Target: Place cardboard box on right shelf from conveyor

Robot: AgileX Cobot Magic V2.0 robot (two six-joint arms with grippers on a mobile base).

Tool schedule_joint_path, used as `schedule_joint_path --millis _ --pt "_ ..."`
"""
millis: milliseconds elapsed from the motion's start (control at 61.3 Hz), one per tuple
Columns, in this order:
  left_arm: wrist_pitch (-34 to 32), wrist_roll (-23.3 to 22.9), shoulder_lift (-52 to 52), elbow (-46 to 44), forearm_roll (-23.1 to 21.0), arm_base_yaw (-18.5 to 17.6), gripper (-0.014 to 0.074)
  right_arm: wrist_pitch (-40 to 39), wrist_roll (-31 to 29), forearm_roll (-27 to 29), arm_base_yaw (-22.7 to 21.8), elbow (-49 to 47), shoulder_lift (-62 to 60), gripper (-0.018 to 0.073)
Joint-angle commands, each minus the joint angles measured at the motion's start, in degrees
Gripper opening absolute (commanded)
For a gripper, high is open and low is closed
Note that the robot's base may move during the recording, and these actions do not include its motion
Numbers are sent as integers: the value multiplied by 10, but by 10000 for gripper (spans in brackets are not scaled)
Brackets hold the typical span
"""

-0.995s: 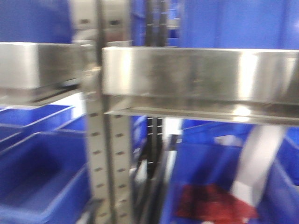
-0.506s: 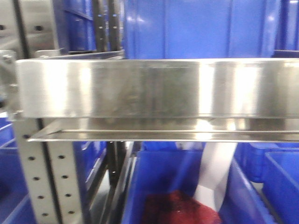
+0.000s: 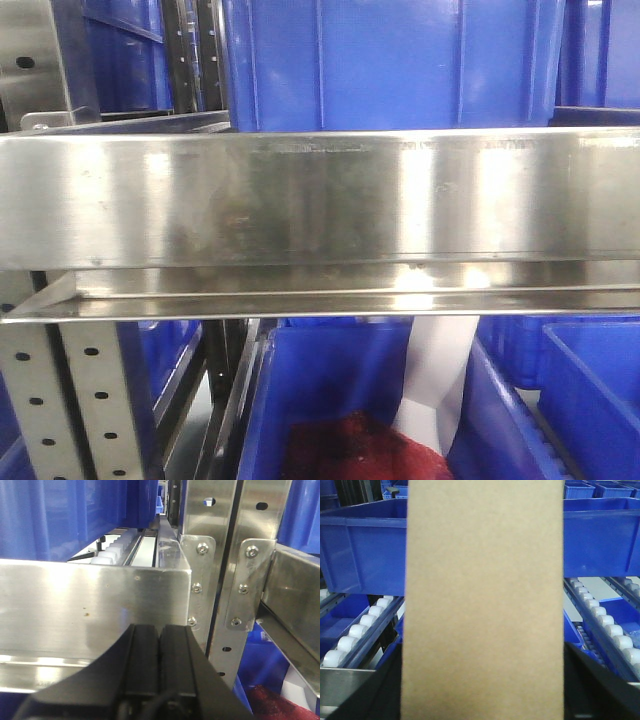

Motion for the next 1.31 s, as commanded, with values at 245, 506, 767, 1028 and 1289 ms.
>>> schedule_joint_path --millis 245,506,767,1028,1289 --pt "-49 0 -7 5 -3 -1 -116 -61 -3 -11 -2 -14 9 153" --pt "-49 0 -7 5 -3 -1 -115 -61 -3 -11 -2 -14 9 153" --pt "-49 0 -7 5 -3 -1 -116 -61 -3 -11 -2 -14 9 153" --pt "-49 0 -7 5 -3 -1 -116 -60 -4 -12 -2 -14 10 153" --pt "-49 0 -7 5 -3 -1 -116 -103 -161 17 -2 -55 104 153"
